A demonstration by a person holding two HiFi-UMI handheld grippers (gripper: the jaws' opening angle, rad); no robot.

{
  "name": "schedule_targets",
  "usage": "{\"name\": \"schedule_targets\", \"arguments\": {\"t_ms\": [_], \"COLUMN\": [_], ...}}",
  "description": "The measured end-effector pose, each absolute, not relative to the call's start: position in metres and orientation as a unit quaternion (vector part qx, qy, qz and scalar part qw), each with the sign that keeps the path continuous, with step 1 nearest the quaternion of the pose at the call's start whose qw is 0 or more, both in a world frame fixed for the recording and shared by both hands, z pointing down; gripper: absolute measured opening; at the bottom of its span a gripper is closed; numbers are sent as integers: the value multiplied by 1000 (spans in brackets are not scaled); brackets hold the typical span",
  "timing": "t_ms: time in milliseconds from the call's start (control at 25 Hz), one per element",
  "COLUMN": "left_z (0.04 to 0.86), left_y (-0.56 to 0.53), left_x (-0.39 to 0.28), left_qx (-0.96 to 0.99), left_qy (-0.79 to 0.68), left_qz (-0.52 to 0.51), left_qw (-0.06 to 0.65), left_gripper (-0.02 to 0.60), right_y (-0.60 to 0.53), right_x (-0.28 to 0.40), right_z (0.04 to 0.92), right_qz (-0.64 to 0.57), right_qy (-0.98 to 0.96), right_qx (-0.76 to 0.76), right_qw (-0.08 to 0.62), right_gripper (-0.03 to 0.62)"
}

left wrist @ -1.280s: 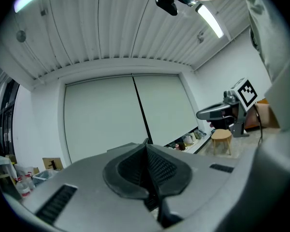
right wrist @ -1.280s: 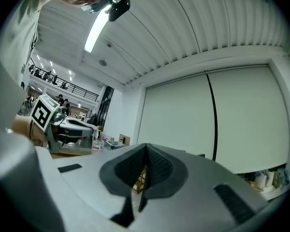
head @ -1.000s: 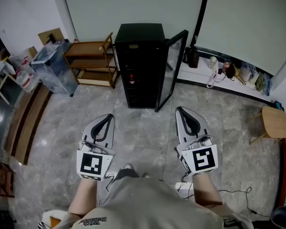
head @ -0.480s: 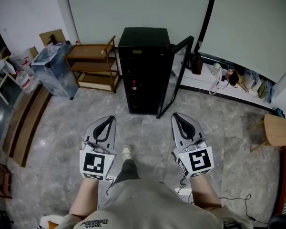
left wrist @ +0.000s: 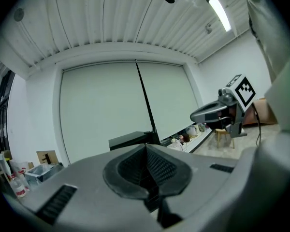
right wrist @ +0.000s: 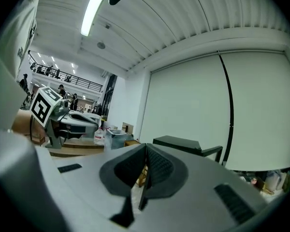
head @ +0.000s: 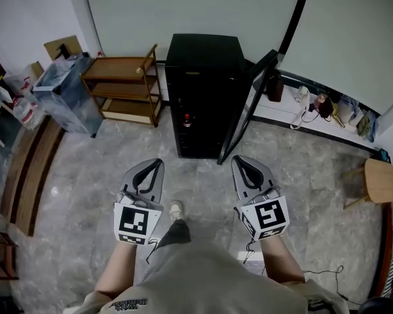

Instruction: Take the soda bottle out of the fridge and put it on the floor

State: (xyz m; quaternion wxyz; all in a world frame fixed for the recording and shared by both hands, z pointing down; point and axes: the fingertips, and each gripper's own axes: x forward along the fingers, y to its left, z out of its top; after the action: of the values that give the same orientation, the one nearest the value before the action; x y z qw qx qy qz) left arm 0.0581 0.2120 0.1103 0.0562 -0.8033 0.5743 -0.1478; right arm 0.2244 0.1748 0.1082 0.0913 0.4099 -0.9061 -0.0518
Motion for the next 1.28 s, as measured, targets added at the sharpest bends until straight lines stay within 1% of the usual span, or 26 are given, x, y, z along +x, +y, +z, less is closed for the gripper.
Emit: {"name": "schedule_targets", "arguments": {"t_ms": [280, 760, 1080, 1280], "left_z": [131, 168, 191, 219], "left_y": [134, 10, -50, -72], "left_x": [11, -64, -78, -80], "left_qx": [-815, -837, -847, -842], "left_qy": [553, 516, 498, 500], "left_qz": [-165, -180, -188, -198], "left_qw": [48, 7, -7, -35], "left_gripper": [6, 8, 6, 8], "right_y": [103, -16, -79, -117], "right_x": [170, 92, 71, 69], "right_z": [142, 184, 214, 257], "right_qz": [-24, 4, 17, 22], "right_qy": [-903, -887, -885, -876], "right_qx": [406, 416, 411, 399], "right_qw": [134, 201, 219, 270], "right_gripper": [-5, -5, -5, -3]}}
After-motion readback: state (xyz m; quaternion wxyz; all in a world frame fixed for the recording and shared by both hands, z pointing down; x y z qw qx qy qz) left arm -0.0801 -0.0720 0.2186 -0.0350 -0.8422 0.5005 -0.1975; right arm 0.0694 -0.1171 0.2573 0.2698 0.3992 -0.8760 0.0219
